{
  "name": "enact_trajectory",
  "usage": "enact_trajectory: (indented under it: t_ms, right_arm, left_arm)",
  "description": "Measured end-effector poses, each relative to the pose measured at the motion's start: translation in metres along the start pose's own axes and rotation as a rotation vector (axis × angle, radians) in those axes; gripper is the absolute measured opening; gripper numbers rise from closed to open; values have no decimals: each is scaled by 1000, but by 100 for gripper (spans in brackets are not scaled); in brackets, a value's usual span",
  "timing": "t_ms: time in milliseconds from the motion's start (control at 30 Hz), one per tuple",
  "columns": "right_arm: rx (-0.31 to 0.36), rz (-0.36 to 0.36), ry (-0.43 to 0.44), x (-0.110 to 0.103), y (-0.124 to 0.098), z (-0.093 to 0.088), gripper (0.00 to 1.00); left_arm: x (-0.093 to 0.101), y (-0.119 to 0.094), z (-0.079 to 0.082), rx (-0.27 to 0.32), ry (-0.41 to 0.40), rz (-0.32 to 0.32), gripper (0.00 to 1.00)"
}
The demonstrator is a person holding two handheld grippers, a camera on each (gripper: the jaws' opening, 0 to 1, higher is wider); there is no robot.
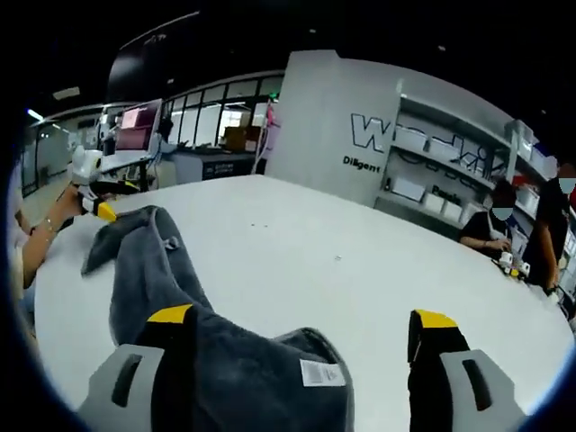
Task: Fold the towel on the table until its edges align and the towel forms a compact rectangular stack.
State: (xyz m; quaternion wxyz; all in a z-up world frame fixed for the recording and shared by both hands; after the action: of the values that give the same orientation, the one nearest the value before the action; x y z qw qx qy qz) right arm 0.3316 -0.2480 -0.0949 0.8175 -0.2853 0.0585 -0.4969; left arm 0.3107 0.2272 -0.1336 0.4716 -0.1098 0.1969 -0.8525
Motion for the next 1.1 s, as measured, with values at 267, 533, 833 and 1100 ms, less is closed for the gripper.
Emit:
enact_trajectory:
  t_ms: [267, 533, 833, 1100]
  right_arm:
    - [17, -2, 14, 2, 33, 7, 99]
    - [-45, -49, -37, 20, 37, -18, 70]
    - [-163, 27, -80, 32, 53, -23, 31]
    - [-264, 87, -105, 27, 77, -37, 27]
  left_arm:
    - [10, -6, -6, -4, 21, -25, 99]
    - [17, -10, -1, 11, 71, -8, 99]
    - [17, -8, -5, -25, 104, 34, 99]
    - [16, -8, -6, -35, 113, 44, 99]
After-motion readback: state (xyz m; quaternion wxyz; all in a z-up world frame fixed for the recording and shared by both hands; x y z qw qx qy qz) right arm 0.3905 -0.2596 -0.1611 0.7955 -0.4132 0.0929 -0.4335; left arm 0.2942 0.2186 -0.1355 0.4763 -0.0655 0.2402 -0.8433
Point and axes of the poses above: the point that each gripper's makers call its tool centre point, and the gripper's own axes: y roughly forward along the fingers, x roughly to its right, z roughly out of its top, the point moved 9 cm from there along -y, roughly backward along the fingers, and after that the axes turned 8 degrees about -x, right-handed, at the moved point
